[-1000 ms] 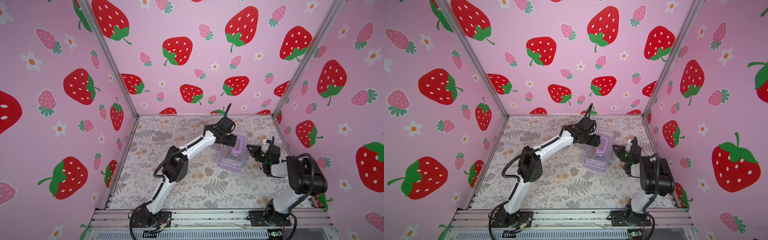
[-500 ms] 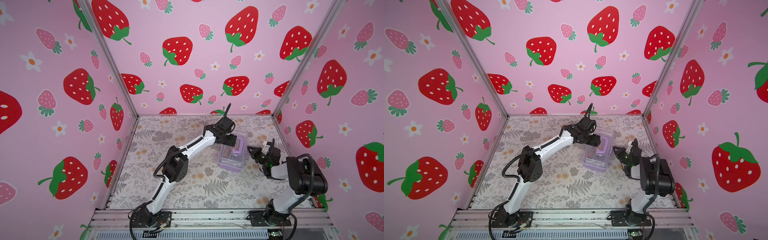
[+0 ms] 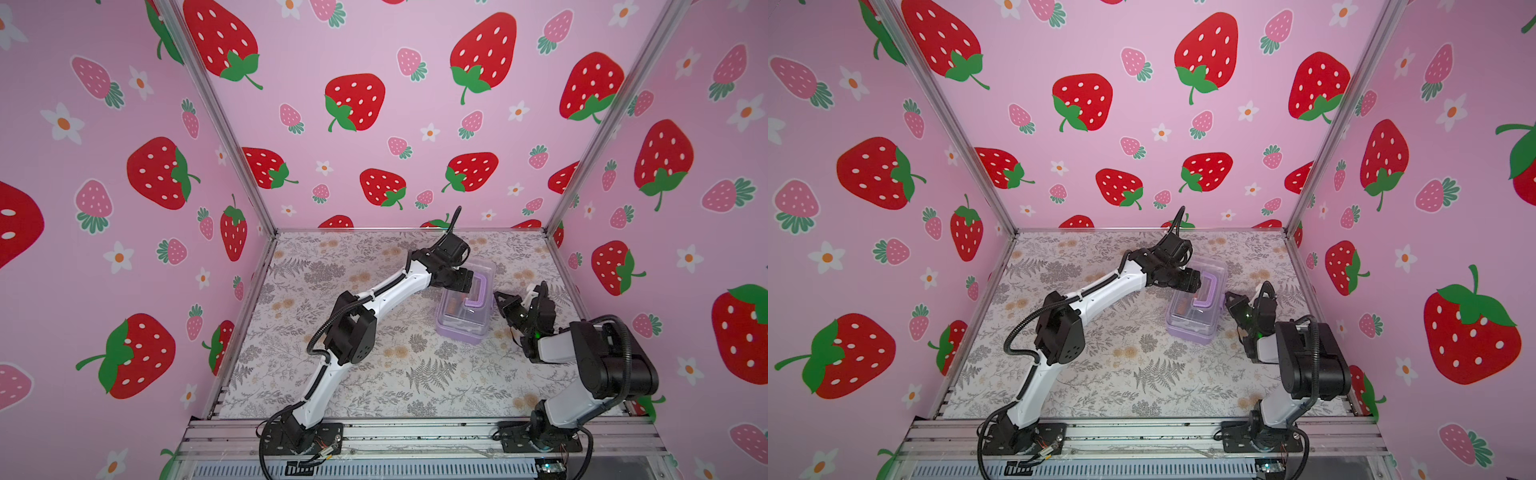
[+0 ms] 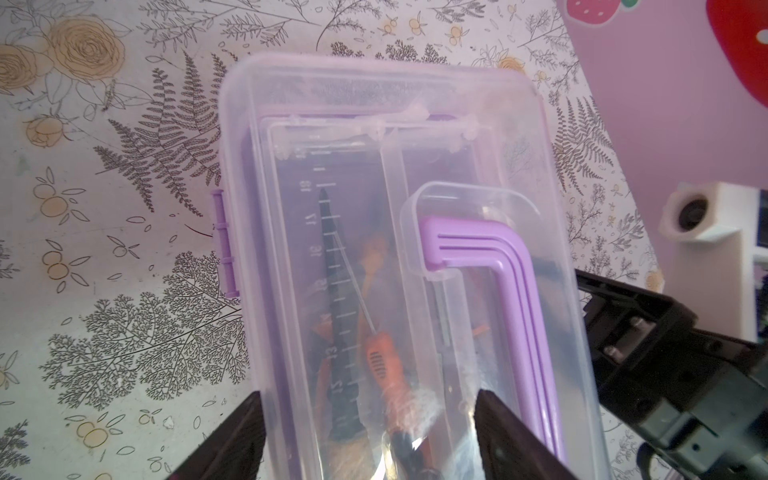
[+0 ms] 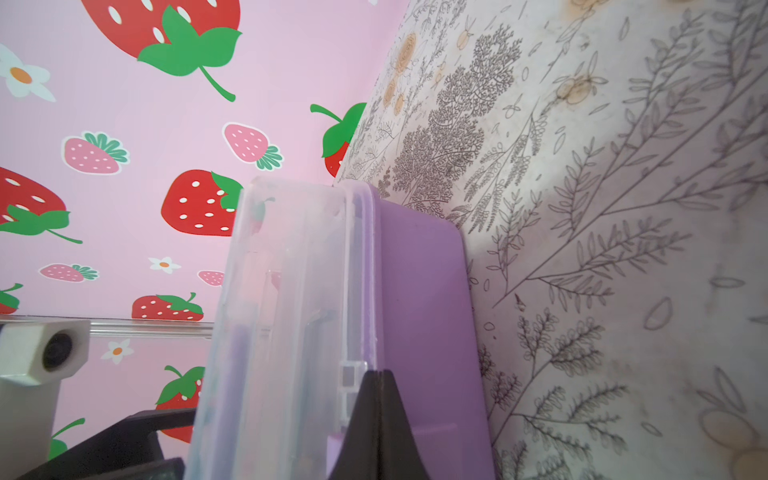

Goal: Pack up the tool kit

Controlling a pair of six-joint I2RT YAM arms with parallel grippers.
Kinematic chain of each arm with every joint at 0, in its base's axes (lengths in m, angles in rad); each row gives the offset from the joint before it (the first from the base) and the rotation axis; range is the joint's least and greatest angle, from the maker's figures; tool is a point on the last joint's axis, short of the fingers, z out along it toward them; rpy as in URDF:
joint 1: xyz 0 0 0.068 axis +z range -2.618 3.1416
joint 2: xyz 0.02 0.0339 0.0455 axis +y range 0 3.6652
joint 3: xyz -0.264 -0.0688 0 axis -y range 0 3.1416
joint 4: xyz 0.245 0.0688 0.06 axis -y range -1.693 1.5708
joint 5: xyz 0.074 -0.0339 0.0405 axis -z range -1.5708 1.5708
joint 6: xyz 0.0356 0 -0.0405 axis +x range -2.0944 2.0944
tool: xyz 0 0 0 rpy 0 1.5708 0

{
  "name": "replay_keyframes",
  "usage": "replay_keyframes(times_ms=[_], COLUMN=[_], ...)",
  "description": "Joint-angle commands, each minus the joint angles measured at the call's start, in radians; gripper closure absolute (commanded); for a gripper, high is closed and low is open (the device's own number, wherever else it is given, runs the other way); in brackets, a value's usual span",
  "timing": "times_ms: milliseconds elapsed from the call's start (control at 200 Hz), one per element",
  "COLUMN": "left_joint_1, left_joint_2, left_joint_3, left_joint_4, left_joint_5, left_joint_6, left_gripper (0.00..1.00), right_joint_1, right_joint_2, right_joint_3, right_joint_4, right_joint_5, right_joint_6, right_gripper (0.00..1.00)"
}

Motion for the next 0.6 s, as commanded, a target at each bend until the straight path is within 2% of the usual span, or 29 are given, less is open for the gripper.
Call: replay_keyframes(times_ms=[0,345,485,595], left_joint_1=[-0.027,-0.025,-0.023,-0.02], left_joint_2=[0.079,0.078,0.078,0.079], left_joint_3=[-0.035,-0.034,-0.041,-0.047], left_joint_4=[-0.019,-0.022,-0.024,-0.022], left_joint_5=[0.072,0.073,0.071,0.076], left_joint_6=[0.006,0.008,0.009,0.007], left_gripper=[0.21,0.21,0.21,0.21], right_joint_1=[0.092,0.097,0.052,0.001], right_joint_2=[0.042,0.059,0.034,-0.042], right_joint_3=[-0.019,-0.044,-0.04,-0.049], right_joint_4=[-0.001,0.022,0.013,-0.047], right_joint_5=[-0.162,-0.152,-0.191,-0.213], right_joint_6=[0.037,0.035,0.022,-0.015], right_gripper=[1.0,1.0,1.0,1.0])
